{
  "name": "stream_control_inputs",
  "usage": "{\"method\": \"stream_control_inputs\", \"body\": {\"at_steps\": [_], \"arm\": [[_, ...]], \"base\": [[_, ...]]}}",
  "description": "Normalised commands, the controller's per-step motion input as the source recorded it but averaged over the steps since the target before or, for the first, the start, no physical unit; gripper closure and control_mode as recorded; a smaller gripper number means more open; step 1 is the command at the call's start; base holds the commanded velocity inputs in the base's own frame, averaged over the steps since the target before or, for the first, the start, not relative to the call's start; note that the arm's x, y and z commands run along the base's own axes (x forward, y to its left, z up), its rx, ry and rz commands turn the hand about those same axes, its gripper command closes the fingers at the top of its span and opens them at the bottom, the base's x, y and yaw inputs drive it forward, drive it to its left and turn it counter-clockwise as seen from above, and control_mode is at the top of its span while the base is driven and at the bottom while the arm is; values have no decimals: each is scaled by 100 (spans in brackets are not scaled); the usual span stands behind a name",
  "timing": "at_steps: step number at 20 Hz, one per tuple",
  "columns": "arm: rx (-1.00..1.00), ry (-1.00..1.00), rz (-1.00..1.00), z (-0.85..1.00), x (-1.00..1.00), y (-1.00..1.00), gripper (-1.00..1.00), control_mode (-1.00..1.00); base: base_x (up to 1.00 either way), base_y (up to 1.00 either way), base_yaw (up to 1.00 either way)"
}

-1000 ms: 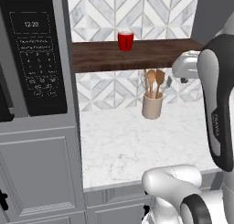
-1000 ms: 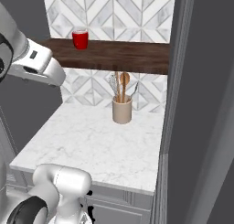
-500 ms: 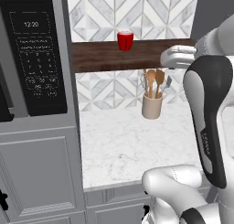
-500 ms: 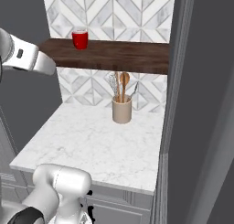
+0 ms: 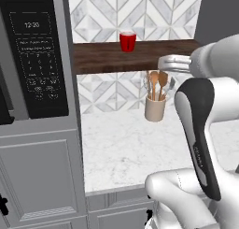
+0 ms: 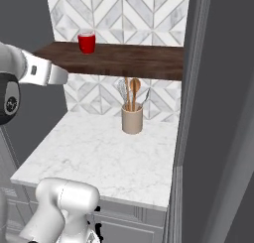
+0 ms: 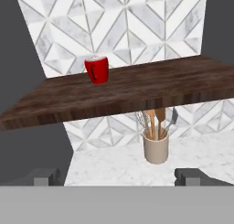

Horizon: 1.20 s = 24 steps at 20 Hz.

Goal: Gather all objects into one cabinet and sort the glasses and bowls to opposite sides.

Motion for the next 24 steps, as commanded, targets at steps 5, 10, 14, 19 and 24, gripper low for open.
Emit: {"method": "stream_control_inputs", "body": {"at_steps": [5,10,14,19,24], "arm": [[0,0,1,15,20,11,-100,-100],[0,0,4,22,31,5,-100,-100],[0,0,8,12,24,4,-100,-100],[0,-4,6,-1,17,2,-100,-100],[0,-7,3,-20,28,0,-100,-100]], "base": [[0,0,0],[0,0,0],[0,0,0],[0,0,0],[0,0,0]]}}
